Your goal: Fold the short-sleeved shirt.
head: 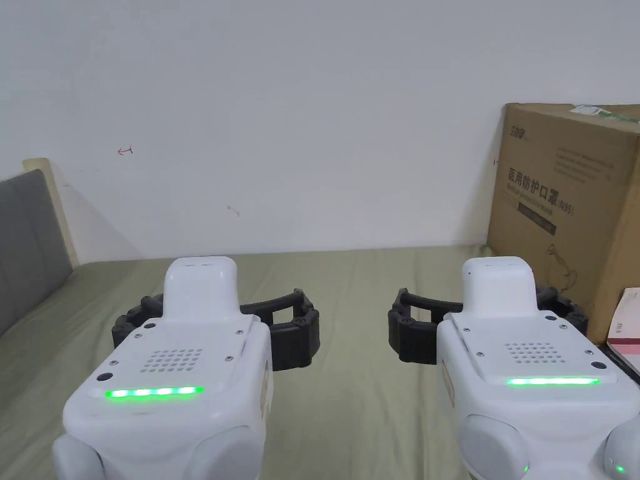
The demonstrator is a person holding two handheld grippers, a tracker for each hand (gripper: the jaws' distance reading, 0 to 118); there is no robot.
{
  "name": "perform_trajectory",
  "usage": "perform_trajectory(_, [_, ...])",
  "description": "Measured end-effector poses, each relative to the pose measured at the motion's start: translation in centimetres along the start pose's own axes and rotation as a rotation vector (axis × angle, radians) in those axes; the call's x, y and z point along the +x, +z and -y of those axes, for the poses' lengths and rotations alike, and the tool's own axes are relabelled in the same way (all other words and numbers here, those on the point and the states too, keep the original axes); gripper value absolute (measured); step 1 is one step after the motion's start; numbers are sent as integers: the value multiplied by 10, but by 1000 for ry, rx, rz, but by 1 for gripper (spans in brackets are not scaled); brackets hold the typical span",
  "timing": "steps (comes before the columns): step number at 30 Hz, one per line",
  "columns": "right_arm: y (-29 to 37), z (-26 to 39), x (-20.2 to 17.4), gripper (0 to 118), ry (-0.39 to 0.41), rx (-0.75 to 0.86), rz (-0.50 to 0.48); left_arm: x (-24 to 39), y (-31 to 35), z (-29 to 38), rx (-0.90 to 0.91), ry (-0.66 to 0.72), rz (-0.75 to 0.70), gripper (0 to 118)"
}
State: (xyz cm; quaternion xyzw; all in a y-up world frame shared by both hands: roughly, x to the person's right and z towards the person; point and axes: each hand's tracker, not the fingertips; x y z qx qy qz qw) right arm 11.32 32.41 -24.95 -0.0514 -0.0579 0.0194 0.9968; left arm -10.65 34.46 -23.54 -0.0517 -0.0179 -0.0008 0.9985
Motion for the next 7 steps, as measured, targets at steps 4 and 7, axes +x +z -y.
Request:
perform_trajectory(4, [-1,0,1,118,-7,-3,-1,3,-1,-1,-2,-29,-54,118])
perform_trajectory(7, [-1,1,0,118,-7,-6,-5,1,-4,1,1,-41,-64,118])
